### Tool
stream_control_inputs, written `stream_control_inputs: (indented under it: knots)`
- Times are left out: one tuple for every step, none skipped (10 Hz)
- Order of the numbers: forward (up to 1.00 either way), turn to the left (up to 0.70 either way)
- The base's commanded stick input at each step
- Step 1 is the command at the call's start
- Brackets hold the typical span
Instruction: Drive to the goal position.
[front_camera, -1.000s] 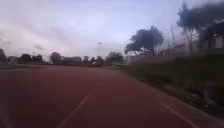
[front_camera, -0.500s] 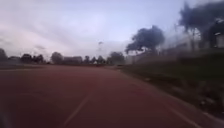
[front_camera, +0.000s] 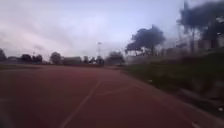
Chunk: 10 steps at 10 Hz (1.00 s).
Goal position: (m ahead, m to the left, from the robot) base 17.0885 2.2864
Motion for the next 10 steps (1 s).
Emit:
stream_control_inputs:
  knots:
    - [0.7,0.0]
    - [0.7,0.0]
    - [0.7,-0.35]
    - [0.7,-0.22]
    - [0.7,0.0]
    - [0.7,0.0]
    - [0.7,0.0]
    - [0.7,0.0]
    - [0.7,0.0]
    - [0.7,-0.19]
